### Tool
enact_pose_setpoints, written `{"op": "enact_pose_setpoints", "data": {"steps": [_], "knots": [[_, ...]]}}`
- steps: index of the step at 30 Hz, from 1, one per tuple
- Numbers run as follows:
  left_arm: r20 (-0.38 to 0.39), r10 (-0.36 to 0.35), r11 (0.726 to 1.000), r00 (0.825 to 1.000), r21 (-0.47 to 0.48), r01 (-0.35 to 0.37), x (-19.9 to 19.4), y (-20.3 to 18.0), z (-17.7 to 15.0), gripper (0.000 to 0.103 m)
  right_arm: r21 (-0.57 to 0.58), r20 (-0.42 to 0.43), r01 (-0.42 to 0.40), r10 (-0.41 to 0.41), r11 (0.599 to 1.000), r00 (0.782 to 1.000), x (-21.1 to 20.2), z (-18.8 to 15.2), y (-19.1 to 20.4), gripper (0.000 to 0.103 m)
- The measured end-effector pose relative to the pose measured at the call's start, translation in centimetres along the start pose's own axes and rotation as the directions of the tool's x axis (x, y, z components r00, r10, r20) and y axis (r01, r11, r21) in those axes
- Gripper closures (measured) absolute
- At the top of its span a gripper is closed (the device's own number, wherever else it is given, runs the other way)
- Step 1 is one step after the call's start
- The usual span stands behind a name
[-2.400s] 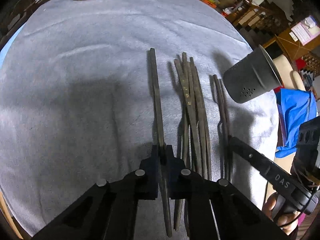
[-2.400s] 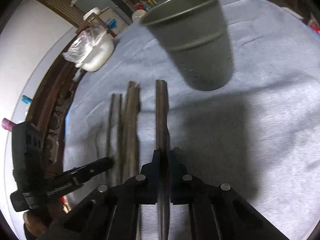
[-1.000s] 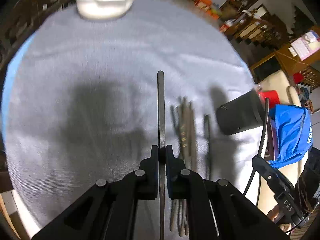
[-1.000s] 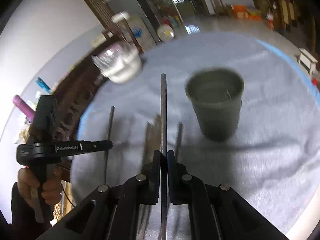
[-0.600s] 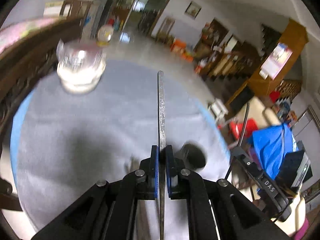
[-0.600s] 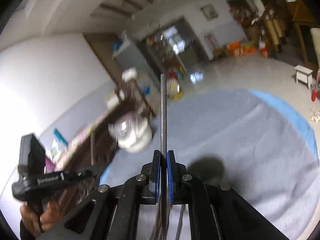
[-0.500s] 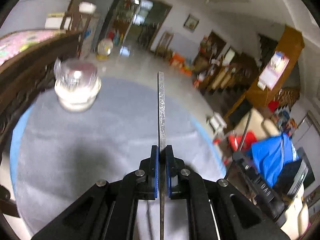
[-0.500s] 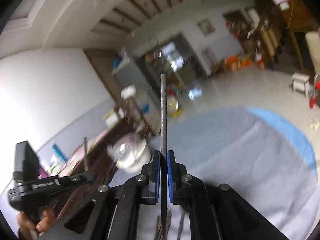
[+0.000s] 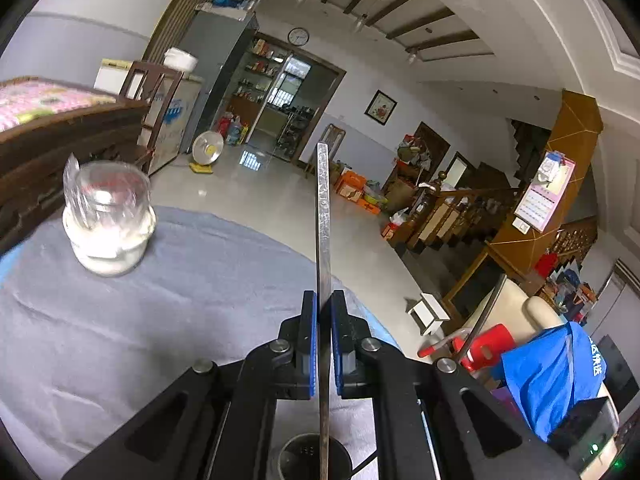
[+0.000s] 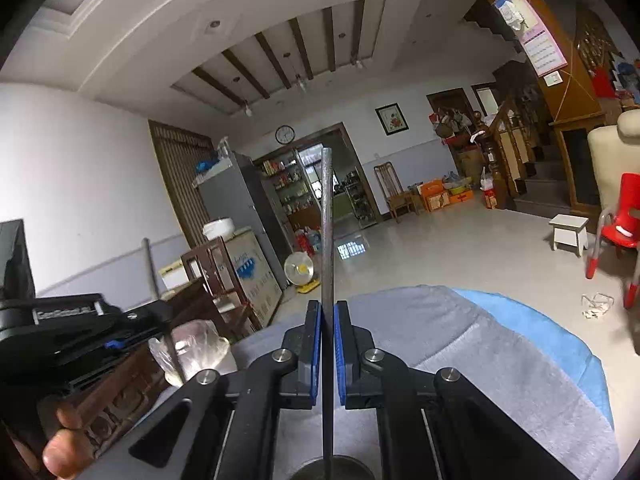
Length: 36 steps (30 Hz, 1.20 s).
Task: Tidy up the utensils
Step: 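Lift both held sticks upright and carry them over the grey cup, then lower the sticks into the grey cup and open both tools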
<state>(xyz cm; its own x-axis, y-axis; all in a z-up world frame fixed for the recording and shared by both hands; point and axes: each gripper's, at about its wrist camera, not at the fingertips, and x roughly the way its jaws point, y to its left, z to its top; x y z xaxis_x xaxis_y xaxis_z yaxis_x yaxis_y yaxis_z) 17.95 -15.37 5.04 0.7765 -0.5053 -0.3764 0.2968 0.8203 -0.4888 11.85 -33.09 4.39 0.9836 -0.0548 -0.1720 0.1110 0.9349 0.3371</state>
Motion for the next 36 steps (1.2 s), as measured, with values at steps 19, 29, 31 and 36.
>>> {"op": "enact_pose_setpoints", "data": {"steps": [19, 29, 31, 36], "knots": [[-0.115, 0.010, 0.986, 0.993, 0.166, 0.010, 0.8, -0.4, -5.8, 0.096, -0.039, -0.187, -0.045, 0.037, 0.998, 0.982, -1.8, -5.2, -3.4, 0.094], [-0.159, 0.045, 0.984, 0.986, 0.178, -0.016, -5.1, 2.9, -5.9, 0.062, 0.041, -0.312, -0.056, 0.066, 0.998, 0.948, -4.9, -5.6, -4.6, 0.090], [-0.166, 0.066, 0.987, 0.984, 0.158, -0.039, -6.6, 4.3, -6.3, 0.062, 0.047, -0.318, -0.053, 0.066, 0.997, 0.946, -5.4, -5.7, -4.7, 0.071], [-0.204, 0.152, 0.978, 0.967, 0.170, -0.118, -9.2, 6.8, -7.9, 0.062, 0.087, -0.272, -0.068, 0.089, 0.994, 0.958, -8.4, -5.9, -4.6, 0.030]]}}
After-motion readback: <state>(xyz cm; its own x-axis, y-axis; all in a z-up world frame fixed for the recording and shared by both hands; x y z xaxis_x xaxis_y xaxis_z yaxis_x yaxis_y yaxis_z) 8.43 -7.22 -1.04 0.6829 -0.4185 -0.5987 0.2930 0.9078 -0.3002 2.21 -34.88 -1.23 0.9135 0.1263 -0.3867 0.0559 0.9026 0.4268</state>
